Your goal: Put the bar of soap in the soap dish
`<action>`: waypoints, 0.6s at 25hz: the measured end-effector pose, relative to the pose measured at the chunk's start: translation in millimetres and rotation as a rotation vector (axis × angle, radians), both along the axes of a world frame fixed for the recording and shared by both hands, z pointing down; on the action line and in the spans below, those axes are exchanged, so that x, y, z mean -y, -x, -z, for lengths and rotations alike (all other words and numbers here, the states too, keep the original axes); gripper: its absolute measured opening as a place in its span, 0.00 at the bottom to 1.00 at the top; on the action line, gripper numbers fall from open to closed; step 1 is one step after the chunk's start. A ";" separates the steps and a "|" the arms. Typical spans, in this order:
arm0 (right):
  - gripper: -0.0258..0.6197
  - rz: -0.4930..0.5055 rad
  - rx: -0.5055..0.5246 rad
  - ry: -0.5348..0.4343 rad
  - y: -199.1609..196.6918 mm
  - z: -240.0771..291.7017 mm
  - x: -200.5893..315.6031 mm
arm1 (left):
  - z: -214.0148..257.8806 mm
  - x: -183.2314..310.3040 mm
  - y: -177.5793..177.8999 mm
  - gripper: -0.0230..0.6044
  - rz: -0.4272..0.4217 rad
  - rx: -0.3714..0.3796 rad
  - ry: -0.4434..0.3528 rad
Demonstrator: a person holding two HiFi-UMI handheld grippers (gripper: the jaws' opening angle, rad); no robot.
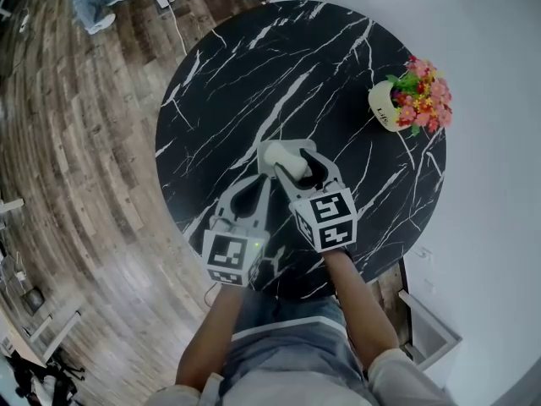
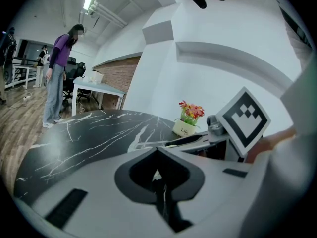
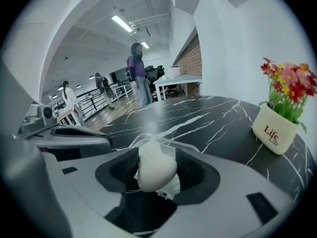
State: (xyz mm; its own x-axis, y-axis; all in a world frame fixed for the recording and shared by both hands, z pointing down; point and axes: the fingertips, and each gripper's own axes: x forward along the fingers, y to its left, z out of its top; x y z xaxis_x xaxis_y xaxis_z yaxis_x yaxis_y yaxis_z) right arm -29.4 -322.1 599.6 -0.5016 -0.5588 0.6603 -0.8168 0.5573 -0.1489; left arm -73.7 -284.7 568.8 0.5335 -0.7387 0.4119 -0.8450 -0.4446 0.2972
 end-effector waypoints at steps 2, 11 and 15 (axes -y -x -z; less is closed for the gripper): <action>0.39 0.001 0.002 0.001 0.4 -0.5 0.2 | -1.2 -0.2 -0.2 0.04 0.000 0.001 0.003; 0.40 -0.004 -0.044 -0.059 -5.0 8.6 1.5 | 0.3 -0.3 1.0 0.04 0.003 0.002 0.001; 0.39 -0.014 -0.051 -0.087 -6.4 19.0 -0.7 | 1.0 -1.4 1.4 0.04 0.005 0.000 -0.003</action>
State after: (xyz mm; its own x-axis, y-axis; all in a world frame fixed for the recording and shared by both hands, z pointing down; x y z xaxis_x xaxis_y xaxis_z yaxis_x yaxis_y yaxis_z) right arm -23.0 -321.4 580.6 -0.4603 -0.6216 0.6338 -0.8297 0.5551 -0.0582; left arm -75.1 -283.2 567.8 0.5298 -0.7426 0.4098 -0.8472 -0.4415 0.2954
